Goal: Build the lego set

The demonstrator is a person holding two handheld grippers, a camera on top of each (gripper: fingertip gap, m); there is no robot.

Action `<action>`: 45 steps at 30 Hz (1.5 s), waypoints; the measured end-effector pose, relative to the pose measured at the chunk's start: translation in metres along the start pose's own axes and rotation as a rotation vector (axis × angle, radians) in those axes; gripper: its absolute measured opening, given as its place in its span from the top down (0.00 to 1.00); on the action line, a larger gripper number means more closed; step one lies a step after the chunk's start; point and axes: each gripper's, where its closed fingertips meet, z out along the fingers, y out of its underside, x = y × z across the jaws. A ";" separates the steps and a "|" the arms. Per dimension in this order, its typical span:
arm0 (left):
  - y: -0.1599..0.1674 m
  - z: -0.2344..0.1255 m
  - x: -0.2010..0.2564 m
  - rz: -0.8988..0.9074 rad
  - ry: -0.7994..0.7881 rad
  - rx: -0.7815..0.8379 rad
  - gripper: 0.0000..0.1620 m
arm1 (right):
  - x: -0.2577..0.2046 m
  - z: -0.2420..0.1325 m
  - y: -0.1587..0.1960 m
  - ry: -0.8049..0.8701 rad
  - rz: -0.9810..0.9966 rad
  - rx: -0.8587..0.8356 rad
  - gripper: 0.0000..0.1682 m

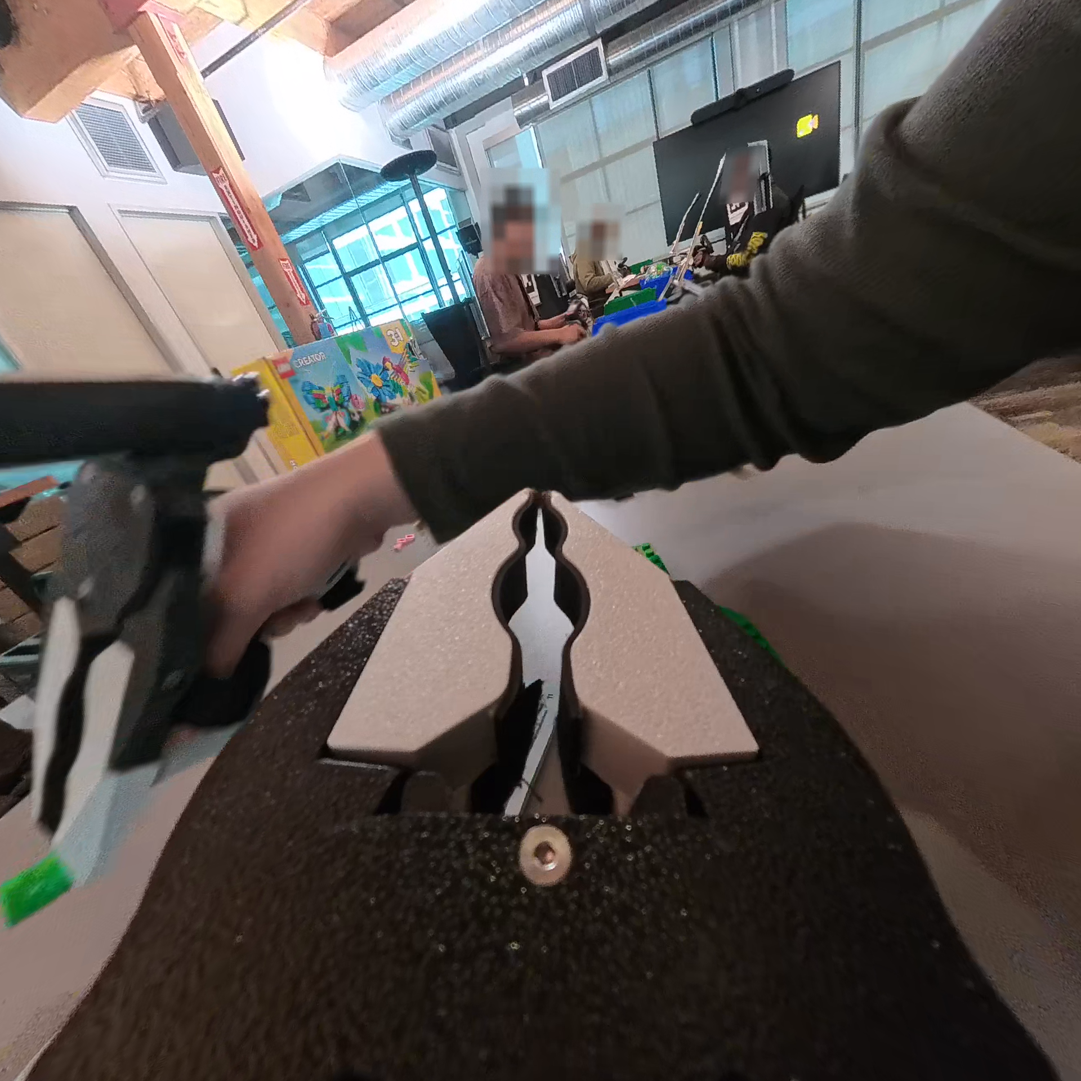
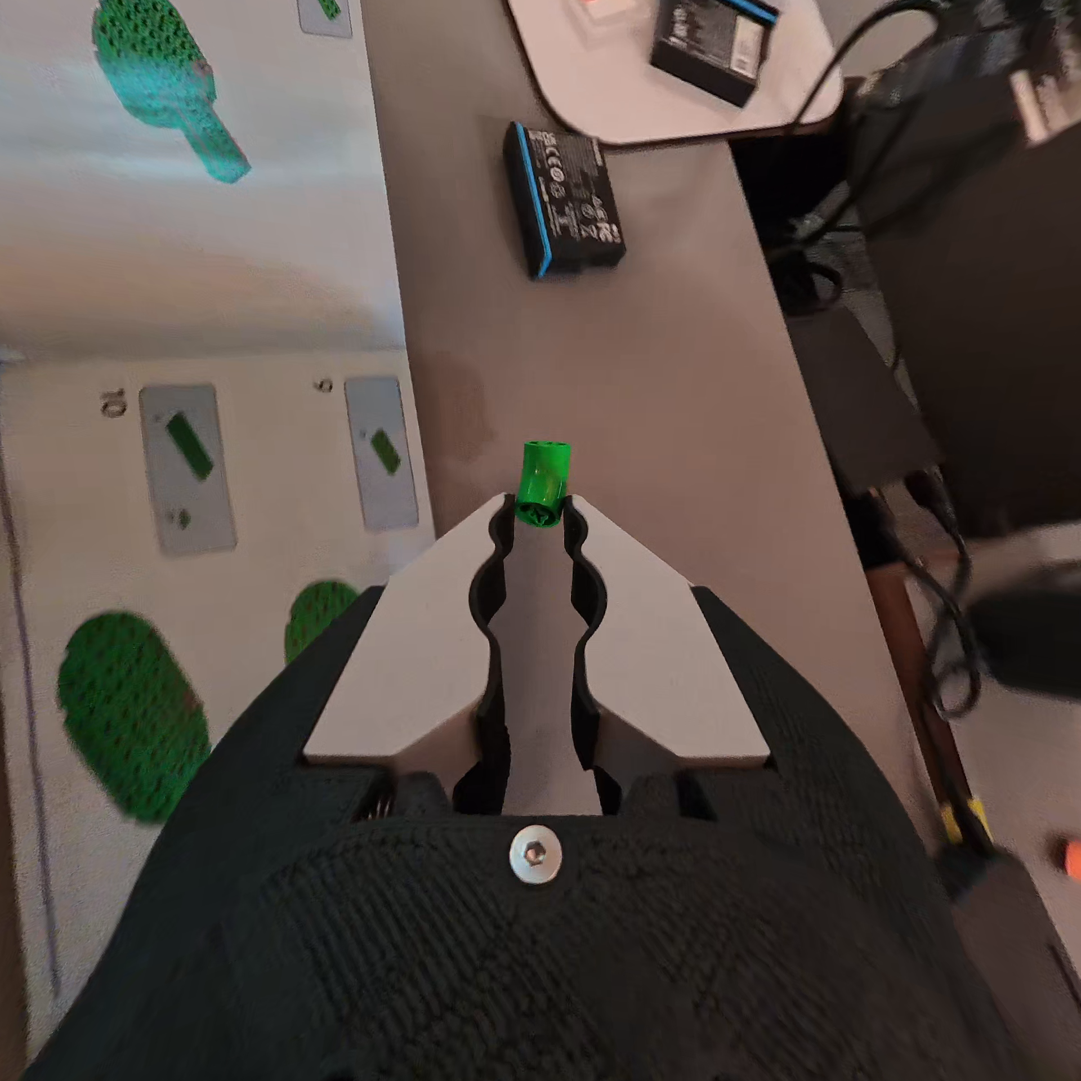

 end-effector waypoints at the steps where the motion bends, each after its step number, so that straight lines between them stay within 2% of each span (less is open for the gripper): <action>1: 0.000 0.000 0.000 -0.001 0.000 0.001 1.00 | -0.001 0.010 -0.004 -0.017 -0.007 -0.011 0.91; 6: 0.000 0.000 0.001 0.005 0.001 -0.002 1.00 | -0.013 0.032 -0.013 -0.104 0.008 -0.057 0.91; 7: 0.000 0.000 0.000 0.007 0.000 -0.001 1.00 | -0.012 0.033 -0.015 -0.095 0.014 -0.052 0.85; 9: 0.000 -0.001 -0.002 0.003 -0.007 0.005 1.00 | -0.008 0.027 -0.018 -0.065 0.019 -0.034 0.82; 12: -0.001 -0.003 -0.006 -0.021 -0.018 0.014 1.00 | -0.003 -0.009 -0.016 -0.006 0.052 0.006 0.78; 15: -0.001 -0.002 -0.006 -0.018 -0.016 0.013 1.00 | 0.002 -0.076 0.001 0.091 0.159 0.125 0.75; 17: 0.000 -0.002 -0.004 -0.007 -0.014 0.007 1.00 | 0.007 -0.127 0.034 0.201 0.248 0.179 0.78; 20: 0.000 -0.001 -0.004 -0.004 -0.013 0.005 1.00 | 0.017 -0.202 0.112 0.419 0.382 0.159 0.82; 23: 0.000 0.000 -0.005 -0.010 -0.012 0.005 1.00 | 0.015 -0.260 0.198 0.565 0.548 0.053 0.84; 25: 0.000 -0.001 -0.005 -0.010 -0.012 0.007 1.00 | 0.007 -0.283 0.247 0.629 0.633 -0.031 0.86; 28: 0.000 -0.001 -0.004 -0.007 -0.010 0.007 1.00 | -0.008 -0.289 0.293 0.628 0.756 -0.071 0.88; 31: 0.000 -0.001 -0.004 -0.007 -0.009 0.008 1.00 | -0.017 -0.290 0.319 0.616 0.788 -0.114 0.88; 37: -0.001 -0.001 -0.004 -0.008 -0.008 0.008 1.00 | -0.014 -0.285 0.329 0.589 0.769 -0.131 0.88; 45: -0.001 -0.001 -0.004 -0.009 -0.008 0.008 1.00 | -0.011 -0.281 0.339 0.628 0.654 -0.264 0.90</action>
